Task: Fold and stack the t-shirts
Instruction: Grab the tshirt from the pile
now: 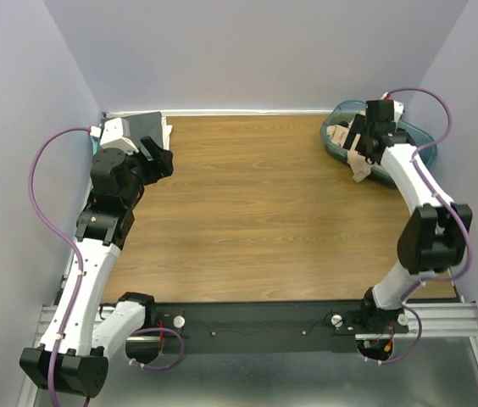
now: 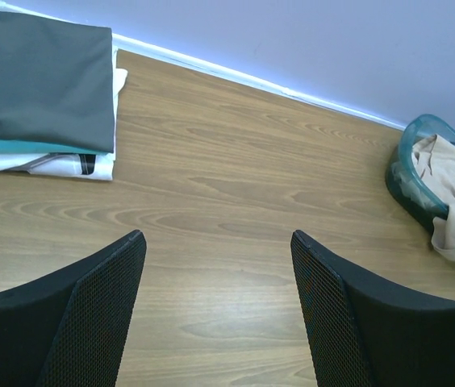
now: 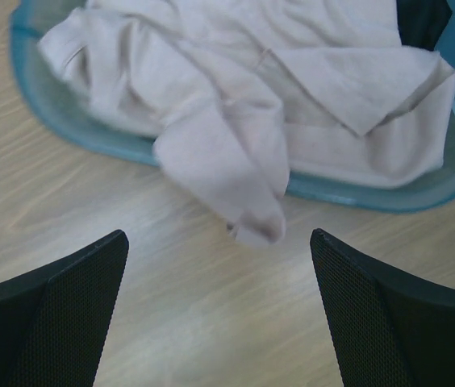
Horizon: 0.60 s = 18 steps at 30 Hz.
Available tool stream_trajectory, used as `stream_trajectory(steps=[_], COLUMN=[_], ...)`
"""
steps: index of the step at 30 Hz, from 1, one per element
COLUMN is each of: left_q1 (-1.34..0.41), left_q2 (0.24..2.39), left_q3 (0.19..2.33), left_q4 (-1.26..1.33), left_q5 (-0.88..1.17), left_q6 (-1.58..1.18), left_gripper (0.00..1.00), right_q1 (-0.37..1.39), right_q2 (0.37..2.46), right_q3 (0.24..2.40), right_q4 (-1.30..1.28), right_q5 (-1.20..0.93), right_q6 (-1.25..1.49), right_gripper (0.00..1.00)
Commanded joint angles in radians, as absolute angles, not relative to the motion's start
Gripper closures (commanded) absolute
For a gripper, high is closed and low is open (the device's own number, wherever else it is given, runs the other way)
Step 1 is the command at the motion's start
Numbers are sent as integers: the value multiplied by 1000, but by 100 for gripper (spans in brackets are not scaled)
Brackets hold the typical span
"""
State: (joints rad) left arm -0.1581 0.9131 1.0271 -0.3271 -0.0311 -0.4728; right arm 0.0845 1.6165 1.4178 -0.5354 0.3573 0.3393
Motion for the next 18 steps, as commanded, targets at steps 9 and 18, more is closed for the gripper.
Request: stream_trajectory(steps=[9, 18], left_q1=[-153, -153], left_q2=[741, 670], left_q3=[934, 928], left_q4=[-400, -472], left_q5=[-31, -101], left_q6=[-548, -569], left_gripper=[20, 20], right_q1=[-49, -63], right_q2=[2015, 2167], right_q3=[1744, 1799], right_q4=[-568, -568], right_q5=[275, 250], right_q6=[334, 345], right_gripper=[0, 0])
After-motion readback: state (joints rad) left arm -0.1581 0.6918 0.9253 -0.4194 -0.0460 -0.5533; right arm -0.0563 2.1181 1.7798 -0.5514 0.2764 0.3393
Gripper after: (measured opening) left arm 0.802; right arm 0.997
